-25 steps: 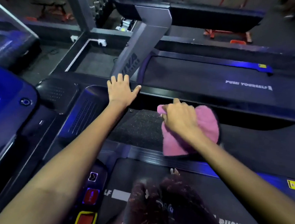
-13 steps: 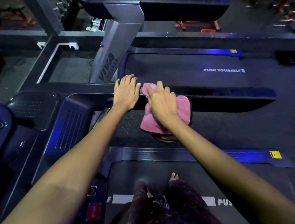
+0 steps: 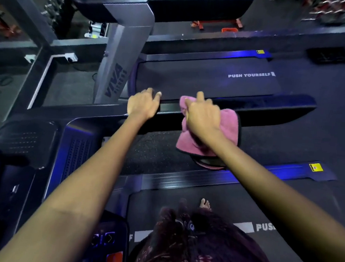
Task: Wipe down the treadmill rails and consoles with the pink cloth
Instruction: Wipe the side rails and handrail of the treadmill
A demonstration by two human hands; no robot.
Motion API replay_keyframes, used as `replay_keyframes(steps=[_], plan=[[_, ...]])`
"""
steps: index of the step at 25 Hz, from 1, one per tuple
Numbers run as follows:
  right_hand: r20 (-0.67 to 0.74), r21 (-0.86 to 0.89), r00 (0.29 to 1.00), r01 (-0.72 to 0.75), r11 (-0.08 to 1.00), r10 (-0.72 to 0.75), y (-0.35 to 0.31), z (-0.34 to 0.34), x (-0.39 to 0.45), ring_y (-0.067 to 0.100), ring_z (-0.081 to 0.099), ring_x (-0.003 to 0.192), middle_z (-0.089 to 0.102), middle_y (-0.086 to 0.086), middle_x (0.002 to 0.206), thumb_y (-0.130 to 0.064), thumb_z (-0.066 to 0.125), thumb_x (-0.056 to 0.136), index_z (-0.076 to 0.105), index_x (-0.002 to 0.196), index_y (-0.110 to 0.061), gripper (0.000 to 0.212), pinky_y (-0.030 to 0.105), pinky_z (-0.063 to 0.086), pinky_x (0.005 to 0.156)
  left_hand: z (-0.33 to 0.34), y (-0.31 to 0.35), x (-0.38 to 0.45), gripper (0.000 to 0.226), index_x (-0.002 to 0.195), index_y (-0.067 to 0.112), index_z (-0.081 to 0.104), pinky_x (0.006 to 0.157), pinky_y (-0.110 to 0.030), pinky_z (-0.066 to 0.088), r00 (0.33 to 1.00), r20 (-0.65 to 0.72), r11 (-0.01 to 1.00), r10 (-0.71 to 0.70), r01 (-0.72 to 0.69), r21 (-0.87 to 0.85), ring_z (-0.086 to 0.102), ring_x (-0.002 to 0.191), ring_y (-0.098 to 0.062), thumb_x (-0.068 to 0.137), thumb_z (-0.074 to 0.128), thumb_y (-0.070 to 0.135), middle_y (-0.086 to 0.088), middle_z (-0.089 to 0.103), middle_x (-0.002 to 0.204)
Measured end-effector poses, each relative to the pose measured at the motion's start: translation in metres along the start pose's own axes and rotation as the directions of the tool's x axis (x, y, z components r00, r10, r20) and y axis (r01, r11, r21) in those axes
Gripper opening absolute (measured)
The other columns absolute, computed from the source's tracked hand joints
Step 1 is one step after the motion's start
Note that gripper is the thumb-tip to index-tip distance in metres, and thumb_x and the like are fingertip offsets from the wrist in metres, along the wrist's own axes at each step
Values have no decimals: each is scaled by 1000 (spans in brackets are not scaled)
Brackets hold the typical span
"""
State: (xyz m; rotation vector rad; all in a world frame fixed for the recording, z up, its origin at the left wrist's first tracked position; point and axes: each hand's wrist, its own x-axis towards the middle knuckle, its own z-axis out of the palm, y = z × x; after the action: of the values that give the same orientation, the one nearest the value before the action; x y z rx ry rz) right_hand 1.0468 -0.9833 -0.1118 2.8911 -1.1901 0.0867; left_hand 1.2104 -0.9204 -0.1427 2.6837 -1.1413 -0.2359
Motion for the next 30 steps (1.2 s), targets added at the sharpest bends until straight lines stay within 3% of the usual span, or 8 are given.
replay_keyframes(steps=[3,8,14,20,22,24,26,30], plan=[[52,41,993,-108,993,106,-19,-6,21,32,55,101,46,10,122,-22,47,94,60,117,-21,26,34,43,78,0,-2,3,56,134,17,45,97,-41,35,1000,11,998,-24,24,-64,50,120,-31,97,21,52,-11,54,133],[5,94,995,100,991,-101,-32,8,-8,32,53,98,42,11,122,-36,44,96,52,125,-25,32,36,40,68,2,0,6,66,134,15,43,97,-41,34,998,20,998,-56,56,-42,51,118,-32,94,15,59,-13,55,130],[28,70,983,-182,981,180,0,1,8,33,54,101,43,12,125,-29,46,95,60,116,-22,27,36,41,74,3,4,5,61,135,8,39,99,-43,32,996,63,995,-66,61,84,47,122,-35,95,24,52,-16,49,135],[10,96,1000,16,995,-17,-7,4,-7,32,53,97,42,11,121,-33,46,95,55,121,-24,28,36,40,69,-7,15,18,66,146,10,21,112,-47,14,928,272,959,-254,205,197,23,139,-36,95,22,52,-16,25,152],[11,53,998,-62,997,62,15,4,-7,33,54,99,43,11,122,-31,47,94,57,120,-24,29,36,41,71,-7,33,21,68,145,6,21,114,-48,11,959,204,972,-197,164,171,18,140,-38,96,24,52,-19,23,151],[31,30,983,-182,983,181,24,0,5,34,55,101,44,11,125,-28,46,94,60,118,-21,28,35,39,72,0,55,22,63,140,2,30,114,-47,12,997,75,998,-22,18,53,21,139,-36,96,30,47,-21,30,147],[29,41,979,-205,978,204,16,-5,16,33,56,103,45,11,125,-28,44,96,61,117,-20,29,34,40,75,10,70,22,55,134,2,37,113,-47,15,992,4,992,122,-122,-30,27,136,-33,97,33,42,-20,37,142],[7,32,996,-94,995,93,29,-1,1,34,55,99,43,13,122,-30,45,95,60,114,-20,27,35,36,67,20,73,25,49,128,5,43,108,-47,22,995,38,991,95,-91,-101,38,128,-33,97,33,41,-18,45,135]])
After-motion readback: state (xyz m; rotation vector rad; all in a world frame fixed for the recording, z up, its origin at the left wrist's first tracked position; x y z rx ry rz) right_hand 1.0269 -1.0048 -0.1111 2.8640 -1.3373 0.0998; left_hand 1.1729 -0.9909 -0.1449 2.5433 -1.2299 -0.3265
